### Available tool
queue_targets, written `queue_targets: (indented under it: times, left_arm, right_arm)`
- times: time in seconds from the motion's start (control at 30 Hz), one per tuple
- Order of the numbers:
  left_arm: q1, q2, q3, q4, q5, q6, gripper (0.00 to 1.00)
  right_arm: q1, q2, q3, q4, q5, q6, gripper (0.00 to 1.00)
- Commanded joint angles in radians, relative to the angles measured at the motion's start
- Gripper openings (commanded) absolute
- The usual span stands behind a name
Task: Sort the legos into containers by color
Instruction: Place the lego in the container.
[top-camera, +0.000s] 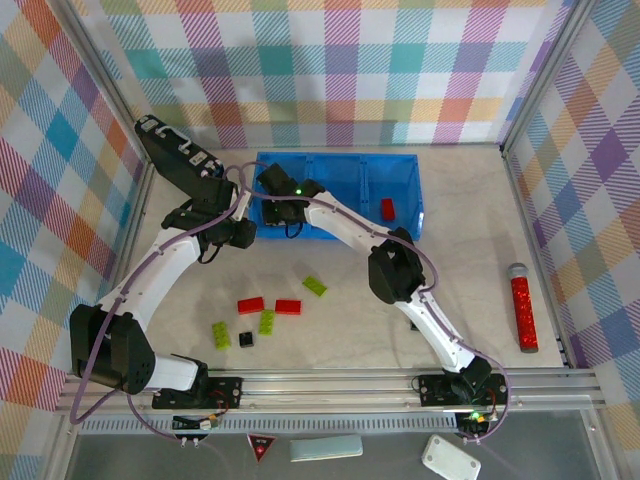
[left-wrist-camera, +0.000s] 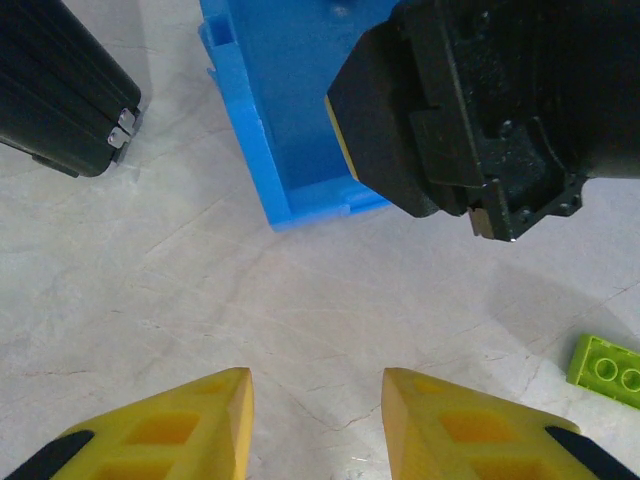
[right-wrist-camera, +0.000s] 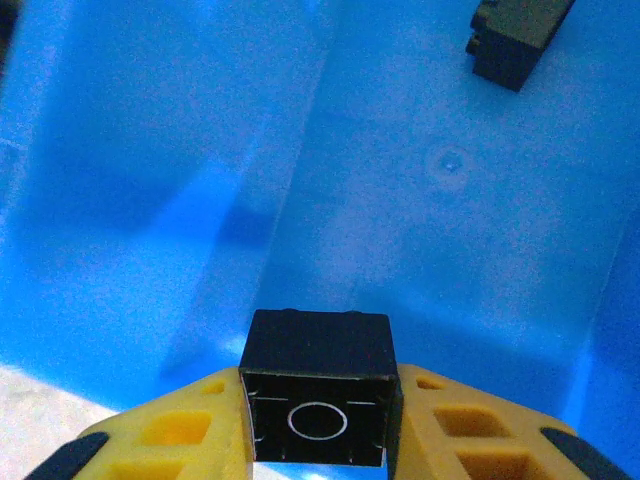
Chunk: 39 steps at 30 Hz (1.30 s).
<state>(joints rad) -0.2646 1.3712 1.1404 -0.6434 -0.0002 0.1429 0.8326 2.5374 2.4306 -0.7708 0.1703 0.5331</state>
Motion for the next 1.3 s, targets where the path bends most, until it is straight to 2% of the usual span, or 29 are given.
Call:
queue_targets:
  times: [0.0,0.23,0.5,0.8,1.07,1.27]
  left_arm:
    - [0.013,-0.018,-0.009,0.015,0.012,-0.010,0.39]
    - [0.013,-0.021,-0.010,0.014,0.006,-0.009,0.39]
    - [0.013,-0.020,-0.011,0.013,0.003,-0.009,0.39]
    - [0.013,-0.033,-0.019,0.011,0.007,-0.016,0.39]
    - [0.011,-0.059,-0.006,-0.011,0.057,-0.076,0.39]
    - [-0.006,-0.065,0.003,-0.050,0.097,-0.208,0.39]
  right_arm:
    - [-0.002,0.025,0.033,-0.026,0.017,-0.022,0.35]
    - [-0.001,0.031,0.017,-0.053,-0.010,-0.008,0.37]
    - [-0.001,-0.020,0.000,-0.051,-0.003,-0.013,0.45]
    - [0.000,-0.118,-0.021,-0.066,0.017,-0.024,0.46]
    - [0.000,-0.293,-0.222,-0.016,0.033,-0.025,0.46]
    - [-0.006,-0.446,-0.405,0.008,0.058,0.004,0.46]
